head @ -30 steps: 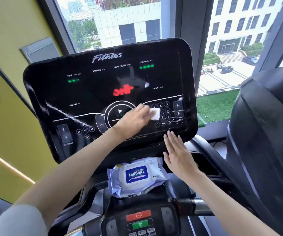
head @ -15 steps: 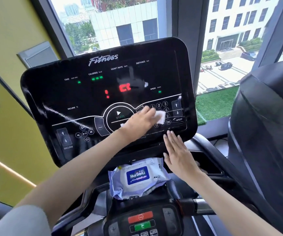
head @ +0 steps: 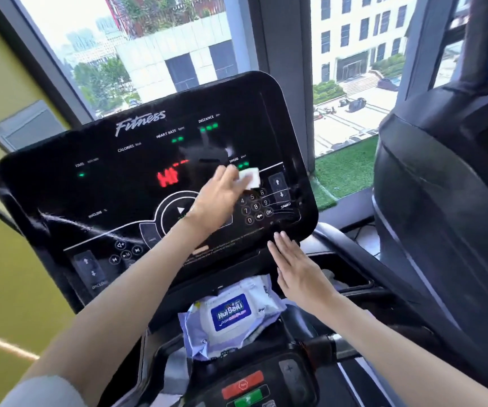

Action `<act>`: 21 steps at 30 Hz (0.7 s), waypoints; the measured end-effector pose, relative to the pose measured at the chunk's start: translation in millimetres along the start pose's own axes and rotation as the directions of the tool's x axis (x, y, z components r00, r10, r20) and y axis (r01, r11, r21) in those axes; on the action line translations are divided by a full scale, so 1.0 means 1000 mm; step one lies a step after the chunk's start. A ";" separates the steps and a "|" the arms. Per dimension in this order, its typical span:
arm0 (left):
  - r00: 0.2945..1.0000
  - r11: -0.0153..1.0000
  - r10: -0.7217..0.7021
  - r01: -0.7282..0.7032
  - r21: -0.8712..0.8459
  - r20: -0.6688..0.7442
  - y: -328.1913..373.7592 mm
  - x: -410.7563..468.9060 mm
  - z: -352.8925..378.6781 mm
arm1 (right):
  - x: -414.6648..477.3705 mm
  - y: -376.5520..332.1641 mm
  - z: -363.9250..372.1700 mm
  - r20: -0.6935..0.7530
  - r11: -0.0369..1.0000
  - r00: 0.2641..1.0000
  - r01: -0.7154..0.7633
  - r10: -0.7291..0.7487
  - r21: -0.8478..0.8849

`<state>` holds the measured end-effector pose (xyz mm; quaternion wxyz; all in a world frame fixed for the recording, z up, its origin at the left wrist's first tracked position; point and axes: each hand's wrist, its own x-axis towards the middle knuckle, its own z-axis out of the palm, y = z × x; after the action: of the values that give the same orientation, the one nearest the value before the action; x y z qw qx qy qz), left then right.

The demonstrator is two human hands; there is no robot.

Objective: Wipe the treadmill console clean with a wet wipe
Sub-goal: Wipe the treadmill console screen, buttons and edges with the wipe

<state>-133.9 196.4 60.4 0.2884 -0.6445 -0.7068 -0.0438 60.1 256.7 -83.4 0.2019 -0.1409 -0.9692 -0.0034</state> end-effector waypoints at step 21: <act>0.996 0.992 -0.092 0.093 0.080 -0.015 0.032 0.039 0.000 | -0.009 -0.005 -0.017 0.087 0.980 0.995 -0.062 0.046 0.191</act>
<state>-103.6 235.7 68.7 0.3157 -0.5985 -0.7356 -0.0323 73.0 248.7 -70.9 0.1748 -0.1471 -0.9682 0.1024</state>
